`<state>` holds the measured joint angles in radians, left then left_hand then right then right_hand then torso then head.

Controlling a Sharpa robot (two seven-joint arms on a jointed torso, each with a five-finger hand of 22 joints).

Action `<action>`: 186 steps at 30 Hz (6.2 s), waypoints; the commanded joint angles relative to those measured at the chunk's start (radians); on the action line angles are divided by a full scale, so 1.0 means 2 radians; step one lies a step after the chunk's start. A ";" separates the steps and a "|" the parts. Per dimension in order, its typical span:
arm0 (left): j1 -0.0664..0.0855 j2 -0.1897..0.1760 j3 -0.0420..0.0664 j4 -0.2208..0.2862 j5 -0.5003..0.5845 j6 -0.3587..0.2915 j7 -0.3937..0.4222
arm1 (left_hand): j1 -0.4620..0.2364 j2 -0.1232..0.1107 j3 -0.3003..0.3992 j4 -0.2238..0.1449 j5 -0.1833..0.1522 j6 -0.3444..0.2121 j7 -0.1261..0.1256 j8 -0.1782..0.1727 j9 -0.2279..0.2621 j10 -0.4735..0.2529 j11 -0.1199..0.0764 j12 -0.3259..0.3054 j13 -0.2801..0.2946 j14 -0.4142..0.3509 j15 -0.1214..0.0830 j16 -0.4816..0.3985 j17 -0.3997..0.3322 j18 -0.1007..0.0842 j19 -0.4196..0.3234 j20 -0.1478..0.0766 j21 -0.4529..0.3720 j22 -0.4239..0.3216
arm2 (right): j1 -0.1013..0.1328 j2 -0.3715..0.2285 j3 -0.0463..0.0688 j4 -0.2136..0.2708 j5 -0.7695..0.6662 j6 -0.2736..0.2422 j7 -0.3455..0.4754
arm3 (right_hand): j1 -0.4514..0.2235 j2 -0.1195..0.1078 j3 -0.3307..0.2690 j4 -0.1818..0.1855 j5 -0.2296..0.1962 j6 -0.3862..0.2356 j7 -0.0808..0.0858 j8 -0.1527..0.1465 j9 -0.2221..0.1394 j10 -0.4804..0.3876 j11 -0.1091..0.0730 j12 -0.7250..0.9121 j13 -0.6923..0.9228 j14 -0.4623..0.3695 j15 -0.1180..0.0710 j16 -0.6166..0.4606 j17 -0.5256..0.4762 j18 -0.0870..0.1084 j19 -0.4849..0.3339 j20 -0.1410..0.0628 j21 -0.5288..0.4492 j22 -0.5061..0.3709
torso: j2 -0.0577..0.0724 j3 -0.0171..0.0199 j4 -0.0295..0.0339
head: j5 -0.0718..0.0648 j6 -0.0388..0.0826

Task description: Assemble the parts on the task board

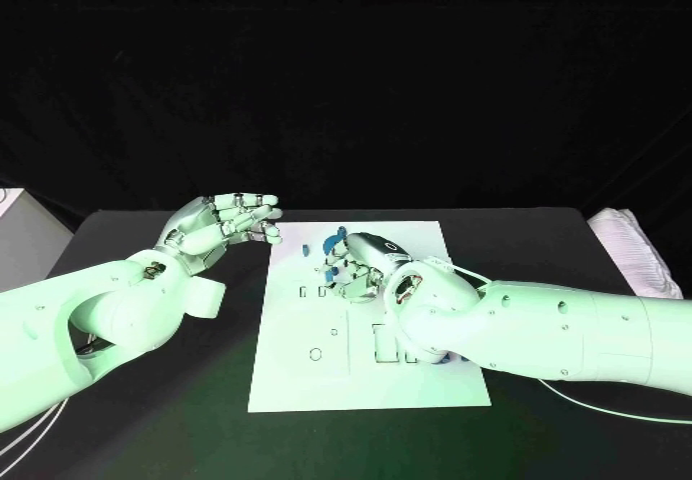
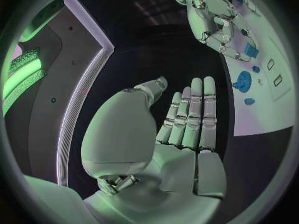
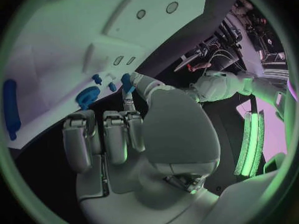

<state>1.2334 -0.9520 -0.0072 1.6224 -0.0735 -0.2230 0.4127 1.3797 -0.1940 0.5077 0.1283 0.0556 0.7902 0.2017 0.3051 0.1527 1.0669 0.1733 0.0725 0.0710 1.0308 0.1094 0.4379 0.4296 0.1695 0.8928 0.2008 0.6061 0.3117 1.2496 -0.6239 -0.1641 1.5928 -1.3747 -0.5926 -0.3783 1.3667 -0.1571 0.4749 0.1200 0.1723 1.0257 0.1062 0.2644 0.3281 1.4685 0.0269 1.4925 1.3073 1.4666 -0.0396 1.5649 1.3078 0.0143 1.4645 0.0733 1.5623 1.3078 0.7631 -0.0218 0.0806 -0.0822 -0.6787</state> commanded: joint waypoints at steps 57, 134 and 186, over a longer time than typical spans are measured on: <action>0.000 0.003 0.000 -0.001 -0.007 0.012 -0.008 | -0.004 0.001 0.000 -0.003 -0.002 -0.001 0.018 -0.003 0.001 0.000 -0.001 -0.001 0.000 -0.002 -0.001 0.003 0.002 0.004 -0.005 0.000 0.004 0.002 | -0.031 0.029 -0.002 -0.037 -0.072 0.013 -0.040 | -0.036 -0.030 -0.010 0.011 -0.017 -0.024 0.008 0.014 0.009 0.011 0.007 -0.014 0.089 0.052 0.005 0.003 0.131 -0.004 0.047 0.001 -0.006 0.124 | 0.000 0.0007 -0.0015 | 0.004 -0.013; 0.054 0.207 -0.030 -0.176 -0.459 0.203 -0.456 | -0.121 0.022 -0.081 0.082 -0.002 0.014 -0.038 0.163 0.160 -0.004 -0.060 0.381 0.270 0.206 -0.058 0.488 0.438 -0.022 0.120 -0.050 0.343 0.316 | 0.051 -0.143 0.007 0.017 0.244 -0.002 0.180 | 0.056 -0.006 -0.163 0.080 0.048 -0.065 0.028 -0.013 -0.036 -0.036 0.025 -0.061 0.045 0.048 0.022 -0.004 0.117 0.007 0.026 0.017 -0.052 0.096 | -0.026 0.0094 -0.0070 | 0.023 -0.028; 0.054 0.249 -0.041 -0.220 -0.437 0.229 -0.455 | -0.114 0.034 -0.082 0.080 -0.001 0.013 -0.042 0.184 0.188 -0.010 -0.064 0.396 0.278 0.209 -0.060 0.496 0.447 -0.023 0.120 -0.049 0.353 0.327 | 0.051 -0.130 0.007 0.006 0.242 0.010 0.170 | 0.052 -0.005 -0.160 0.083 0.050 -0.066 0.029 -0.013 -0.037 -0.036 0.026 -0.061 0.045 0.048 0.022 -0.005 0.115 0.007 0.024 0.017 -0.055 0.094 | -0.026 0.0095 -0.0053 | 0.020 -0.041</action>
<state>1.3407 -0.4577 -0.0886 1.1828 -0.9673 0.2189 -0.5014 1.1455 -0.1232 0.3392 0.2871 0.0521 0.8201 0.1210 0.6694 0.5290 1.0536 0.0459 0.8596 0.6267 1.4456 -0.0088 1.4259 1.3079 0.1381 1.1294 0.1002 1.3081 0.9668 1.3520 -0.8840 -0.1515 1.6047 -0.8879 -0.5889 -0.0385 1.4716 -0.1713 0.1486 0.2847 0.2694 0.8887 0.1616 0.2339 0.2561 1.4015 0.0778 1.3744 1.3073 1.4647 0.0019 1.5594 1.3073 0.0143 1.4662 0.1040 1.4576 1.3081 0.7105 -0.0022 0.0691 -0.0402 -0.7594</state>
